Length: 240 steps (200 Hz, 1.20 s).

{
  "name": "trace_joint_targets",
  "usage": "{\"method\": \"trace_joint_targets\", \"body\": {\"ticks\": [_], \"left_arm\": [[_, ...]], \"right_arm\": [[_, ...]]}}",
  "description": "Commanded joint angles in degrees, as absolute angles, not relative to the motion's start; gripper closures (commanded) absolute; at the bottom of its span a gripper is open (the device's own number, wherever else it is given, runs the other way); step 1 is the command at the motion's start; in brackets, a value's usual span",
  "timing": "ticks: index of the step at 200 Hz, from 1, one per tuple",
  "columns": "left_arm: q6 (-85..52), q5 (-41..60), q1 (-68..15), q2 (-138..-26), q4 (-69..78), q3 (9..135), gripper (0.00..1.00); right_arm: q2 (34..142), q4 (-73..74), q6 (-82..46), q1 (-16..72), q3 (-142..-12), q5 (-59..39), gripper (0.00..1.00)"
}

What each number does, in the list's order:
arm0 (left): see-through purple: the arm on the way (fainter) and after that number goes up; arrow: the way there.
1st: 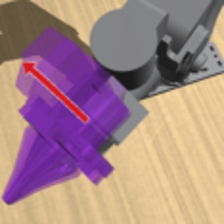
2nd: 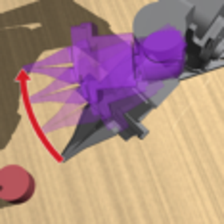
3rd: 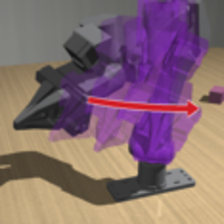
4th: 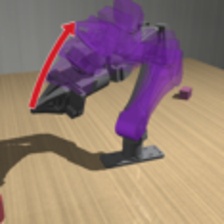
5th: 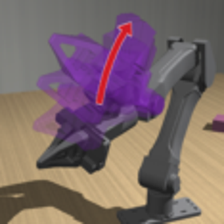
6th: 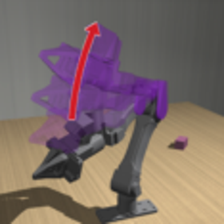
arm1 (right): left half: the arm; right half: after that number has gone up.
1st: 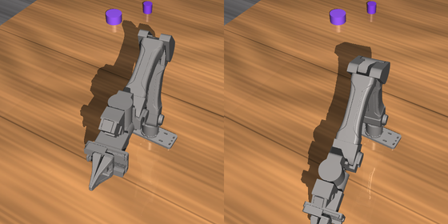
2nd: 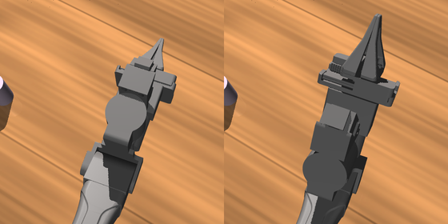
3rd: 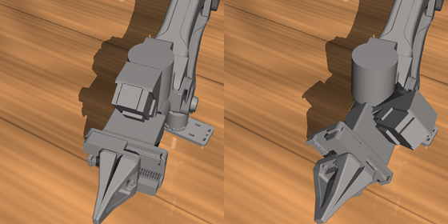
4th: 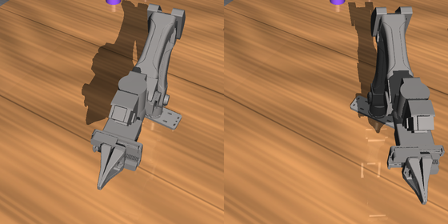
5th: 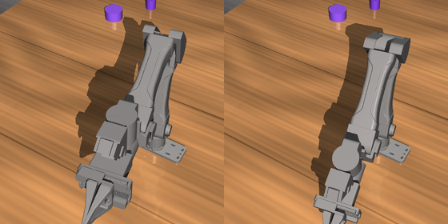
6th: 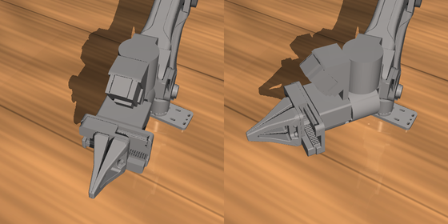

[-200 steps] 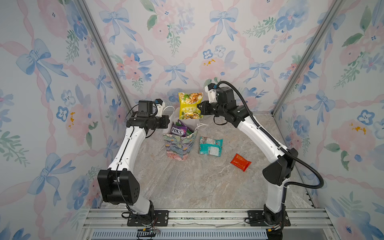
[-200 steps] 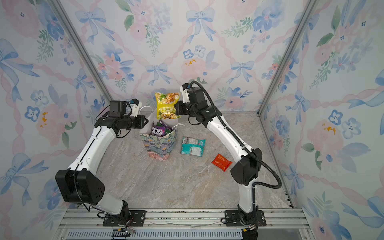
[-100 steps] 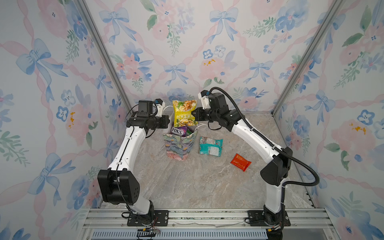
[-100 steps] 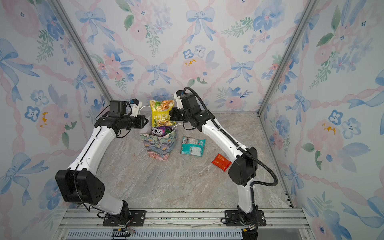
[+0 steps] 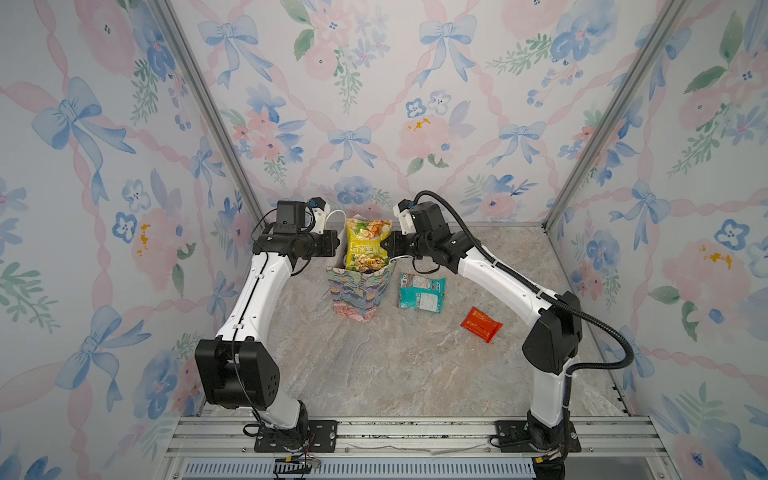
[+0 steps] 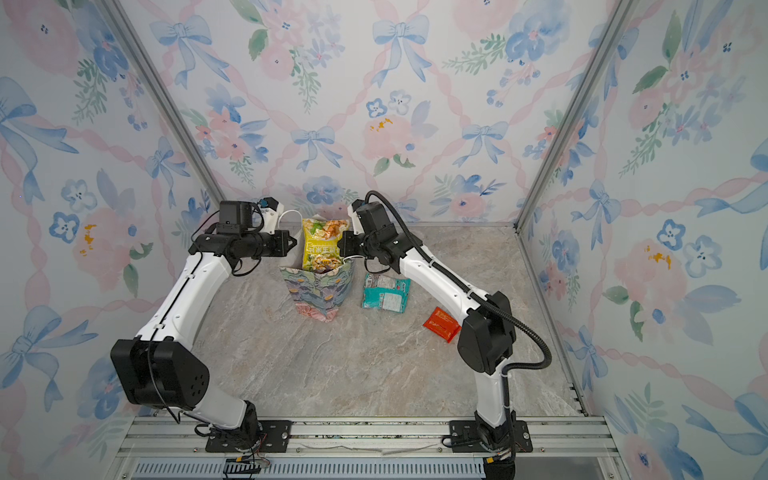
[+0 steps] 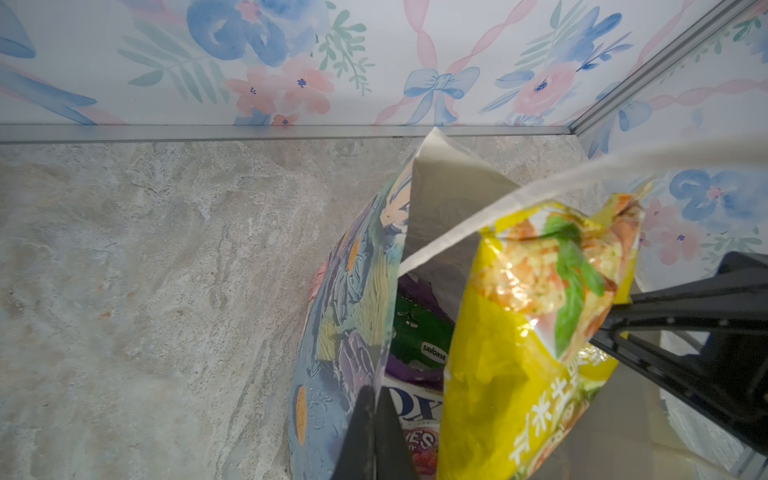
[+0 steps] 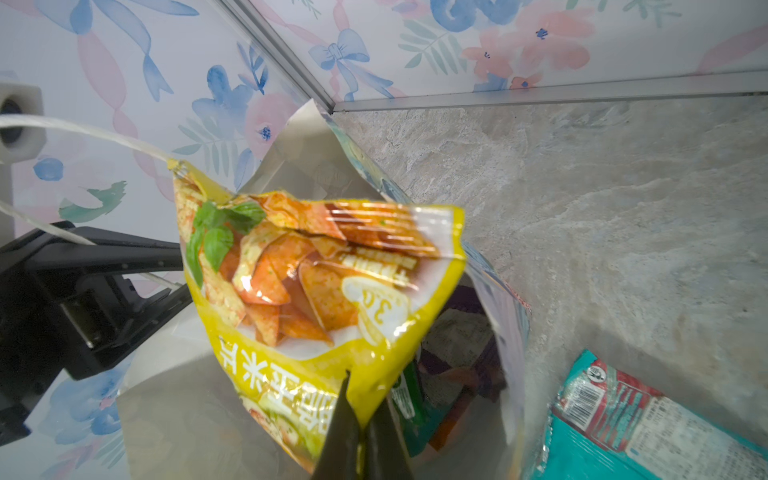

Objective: Place the snacks into the paper bag
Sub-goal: 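Lower the yellow chip bag into the paper bag with the right gripper, then open the right gripper and release the yellow chip bag inside the paper bag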

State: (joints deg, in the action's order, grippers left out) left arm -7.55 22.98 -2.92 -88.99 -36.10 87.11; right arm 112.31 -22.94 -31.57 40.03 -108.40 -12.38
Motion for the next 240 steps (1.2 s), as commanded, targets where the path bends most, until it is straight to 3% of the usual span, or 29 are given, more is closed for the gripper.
{"method": "trace_joint_targets", "body": {"ticks": [1, 23, 58, 86, 142, 176, 240], "left_arm": [[-6.7, 23.5, -2.8, -88.0, -37.0, 86.4, 1.00], [-6.7, 23.5, -2.8, -88.0, -37.0, 86.3, 1.00], [-6.7, 23.4, -2.8, -87.9, -37.0, 86.4, 1.00], [-6.7, 23.5, -2.8, -88.0, -37.0, 86.4, 1.00], [-6.7, 23.5, -2.8, -88.1, -37.0, 86.4, 1.00], [-6.7, 23.3, -2.8, -88.1, -37.0, 86.4, 1.00], [-6.7, 23.2, -2.8, -88.2, -37.0, 86.3, 1.00]], "right_arm": [[108.8, -22.3, -32.6, 41.4, -106.6, -12.6, 1.00], [107.9, -22.3, -32.9, 41.5, -105.5, -11.6, 0.92], [105.7, -22.6, -30.4, 41.8, -105.4, -9.1, 0.42], [104.6, -24.3, -25.7, 42.0, -107.9, -6.0, 0.30], [106.8, -31.1, -16.4, 43.7, -116.2, -3.1, 0.31], [108.7, -36.3, -11.7, 46.9, -120.3, -1.2, 0.45], [114.5, -42.1, -9.9, 50.0, -126.0, -2.9, 0.55]]}}
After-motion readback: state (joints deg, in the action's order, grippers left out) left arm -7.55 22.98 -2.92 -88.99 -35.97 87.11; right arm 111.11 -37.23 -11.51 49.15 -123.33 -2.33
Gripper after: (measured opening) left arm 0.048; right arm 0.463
